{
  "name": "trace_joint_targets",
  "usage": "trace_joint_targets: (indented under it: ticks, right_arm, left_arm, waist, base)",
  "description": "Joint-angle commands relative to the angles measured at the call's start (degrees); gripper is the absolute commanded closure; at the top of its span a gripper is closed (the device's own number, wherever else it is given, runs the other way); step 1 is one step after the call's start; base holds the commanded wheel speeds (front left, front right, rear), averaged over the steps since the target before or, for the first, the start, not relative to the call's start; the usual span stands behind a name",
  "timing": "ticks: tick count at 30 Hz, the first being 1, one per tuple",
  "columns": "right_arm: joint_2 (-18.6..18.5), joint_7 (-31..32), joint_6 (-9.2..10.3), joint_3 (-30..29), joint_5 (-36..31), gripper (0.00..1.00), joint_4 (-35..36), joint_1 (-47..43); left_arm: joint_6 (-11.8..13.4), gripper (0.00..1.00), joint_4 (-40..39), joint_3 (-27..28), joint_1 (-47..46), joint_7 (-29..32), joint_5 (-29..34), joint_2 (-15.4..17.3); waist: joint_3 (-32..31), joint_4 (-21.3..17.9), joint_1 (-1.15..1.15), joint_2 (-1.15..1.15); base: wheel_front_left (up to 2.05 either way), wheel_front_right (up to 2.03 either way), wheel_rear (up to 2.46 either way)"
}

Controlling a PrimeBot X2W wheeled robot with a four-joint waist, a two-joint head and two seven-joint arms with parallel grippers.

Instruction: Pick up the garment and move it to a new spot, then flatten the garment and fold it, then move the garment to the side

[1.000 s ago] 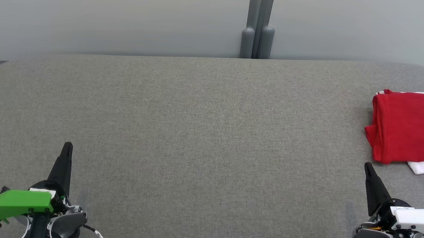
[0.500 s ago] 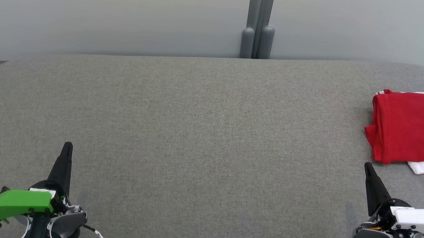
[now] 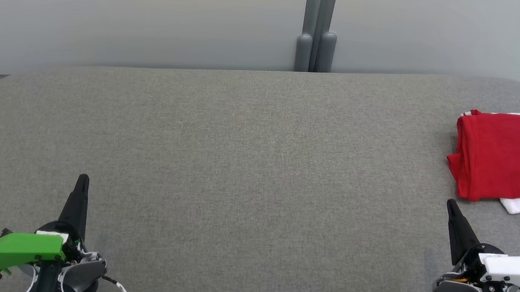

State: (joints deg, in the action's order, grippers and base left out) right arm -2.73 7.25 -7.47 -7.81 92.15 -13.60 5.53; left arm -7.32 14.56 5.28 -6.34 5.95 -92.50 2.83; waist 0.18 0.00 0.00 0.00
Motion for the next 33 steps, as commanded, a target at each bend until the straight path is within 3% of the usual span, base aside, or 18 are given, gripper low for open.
trace_joint_targets:
  ticks: [1, 33]
  right_arm:
    - [-0.29, 0.14, -0.04, 0.08, 0.34, 1.00, -0.12, 0.54]
    - [-0.29, 0.13, -0.04, 0.08, 0.34, 1.00, -0.12, 0.54]
  left_arm:
    - [-0.36, 1.00, -0.25, 0.10, -0.67, 0.05, -0.04, -0.02]
    - [-0.36, 1.00, -0.26, 0.09, -0.66, 0.04, -0.04, -0.02]
  waist:
    - [0.00, 0.00, 0.00, 0.00]
    - [0.00, 0.00, 0.00, 0.00]
  base:
    - [0.00, 0.00, 0.00]
    - [0.00, 0.00, 0.00]
